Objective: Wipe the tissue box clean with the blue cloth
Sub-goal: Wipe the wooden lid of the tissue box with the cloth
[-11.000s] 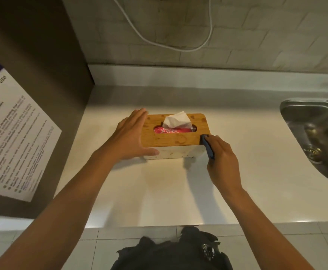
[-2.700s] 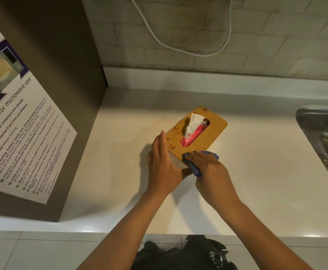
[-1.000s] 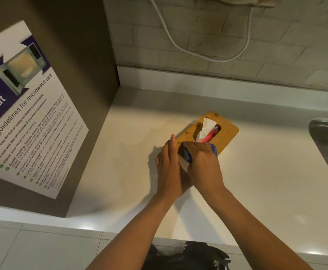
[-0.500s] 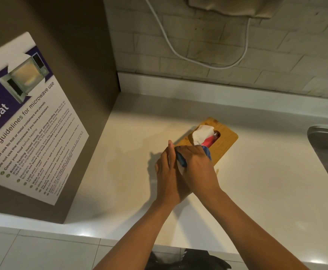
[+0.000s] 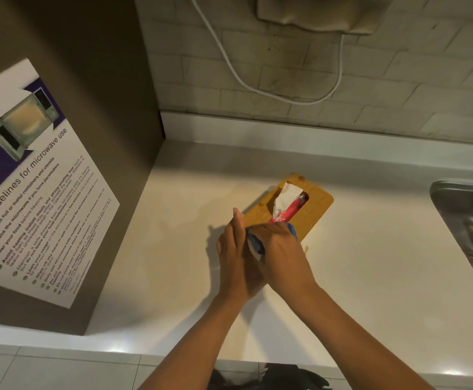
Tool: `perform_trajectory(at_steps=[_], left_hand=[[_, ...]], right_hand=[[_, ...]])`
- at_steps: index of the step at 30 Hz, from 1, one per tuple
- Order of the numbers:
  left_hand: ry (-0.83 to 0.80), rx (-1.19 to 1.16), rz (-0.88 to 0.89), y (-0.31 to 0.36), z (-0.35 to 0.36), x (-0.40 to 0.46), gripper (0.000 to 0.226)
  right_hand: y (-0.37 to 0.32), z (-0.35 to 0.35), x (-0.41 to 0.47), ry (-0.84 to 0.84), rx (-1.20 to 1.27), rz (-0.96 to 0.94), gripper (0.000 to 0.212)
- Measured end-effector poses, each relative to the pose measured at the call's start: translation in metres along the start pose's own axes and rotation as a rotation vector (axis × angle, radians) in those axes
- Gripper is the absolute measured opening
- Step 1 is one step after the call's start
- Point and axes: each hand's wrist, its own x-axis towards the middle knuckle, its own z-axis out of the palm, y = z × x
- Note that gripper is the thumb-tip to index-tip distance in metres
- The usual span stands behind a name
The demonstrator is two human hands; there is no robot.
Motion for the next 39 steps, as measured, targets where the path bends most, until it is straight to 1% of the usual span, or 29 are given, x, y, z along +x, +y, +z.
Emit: perform_trajectory(at_steps=[1, 2, 3, 4, 6, 8, 10, 12, 13, 14, 15, 16, 17, 18, 19, 21, 22, 25, 27, 29, 30, 32, 34, 36, 37, 39], left_hand=[[0.022, 0.041, 0.016, 0.0, -0.002, 0.002, 0.098], [0.053, 0.09, 0.078, -0.002, -0.001, 0.002, 0.114], [0.045, 0.111, 0.095, -0.004, -0.001, 0.002, 0.126], [0.027, 0.137, 0.097, 0.0, -0.004, 0.001, 0.134], [0.016, 0.202, 0.121, 0.003, -0.007, 0.001, 0.141], [0.035, 0.232, 0.134, 0.006, -0.009, -0.001, 0.14], [0.042, 0.267, 0.183, 0.015, -0.011, -0.006, 0.132], [0.045, 0.299, 0.244, 0.031, -0.011, -0.01, 0.113], [0.043, 0.318, 0.292, 0.04, -0.011, -0.01, 0.103], [0.034, 0.339, 0.349, 0.048, -0.009, -0.008, 0.092], [0.007, 0.359, 0.388, 0.058, -0.006, -0.004, 0.082], [-0.055, 0.383, 0.397, 0.069, -0.002, 0.002, 0.075], [-0.135, 0.439, 0.366, 0.082, 0.0, 0.009, 0.071], [-0.197, 0.513, 0.328, 0.094, 0.004, 0.018, 0.07], [-0.235, 0.593, 0.288, 0.104, 0.007, 0.026, 0.069], [-0.276, 0.696, 0.218, 0.118, 0.016, 0.04, 0.063], [-0.284, 0.713, 0.185, 0.121, 0.021, 0.047, 0.056], [-0.322, 0.708, 0.075, 0.126, 0.028, 0.06, 0.03], [-0.365, 0.72, 0.043, 0.129, 0.029, 0.065, 0.023], [-0.402, 0.747, 0.03, 0.127, 0.026, 0.068, 0.019], [-0.42, 0.761, 0.027, 0.126, 0.023, 0.069, 0.02], [-0.446, 0.795, 0.056, 0.12, 0.016, 0.066, 0.031], [-0.466, 0.82, 0.123, 0.113, 0.008, 0.061, 0.046], [-0.517, 0.785, 0.177, 0.105, -0.002, 0.057, 0.063], [-0.551, 0.759, 0.219, 0.102, -0.008, 0.056, 0.07], [-0.598, 0.709, 0.272, 0.101, -0.017, 0.05, 0.075]], right_hand=[[0.003, -0.008, -0.003, -0.054, -0.002, -0.005, 0.018], [0.009, -0.016, -0.007, -0.085, 0.018, 0.004, 0.022], [0.013, -0.027, -0.012, -0.074, 0.067, 0.016, 0.028], [0.018, -0.037, -0.017, -0.026, 0.119, 0.052, 0.034], [0.028, -0.058, -0.029, 0.107, 0.274, 0.184, 0.041], [0.043, -0.07, -0.042, 0.161, 0.538, 0.386, 0.036], [0.06, -0.077, -0.051, 0.18, 0.834, 0.614, 0.03], [0.071, -0.084, -0.057, 0.19, 0.954, 0.821, 0.02], [0.075, -0.085, -0.061, 0.21, 0.972, 0.875, 0.013], [0.079, -0.087, -0.065, 0.243, 0.998, 0.887, 0.007], [0.082, -0.087, -0.068, 0.259, 1.034, 0.879, 0.01], [0.086, -0.087, -0.071, 0.232, 1.067, 0.856, 0.034], [0.09, -0.089, -0.074, 0.186, 1.072, 0.828, 0.064], [0.096, -0.088, -0.075, 0.174, 1.062, 0.801, 0.08], [0.096, -0.09, -0.075, 0.187, 1.049, 0.821, 0.075], [0.105, -0.09, -0.078, 0.235, 1.108, 0.821, 0.03], [0.108, -0.089, -0.078, 0.239, 1.105, 0.837, 0.024], [0.121, -0.093, -0.084, 0.197, 1.107, 0.841, 0.024], [0.127, -0.101, -0.09, 0.203, 1.139, 0.85, 0.023], [0.133, -0.109, -0.096, 0.204, 1.096, 0.863, 0.015], [0.137, -0.11, -0.097, 0.191, 1.073, 0.862, 0.012], [0.146, -0.109, -0.098, 0.132, 1.027, 0.882, 0.015], [0.154, -0.107, -0.097, 0.114, 0.994, 0.859, 0.028], [0.158, -0.108, -0.098, 0.163, 0.951, 0.782, 0.04], [0.158, -0.11, -0.099, 0.18, 0.943, 0.736, 0.042], [0.153, -0.115, -0.098, 0.171, 0.948, 0.63, 0.037]])
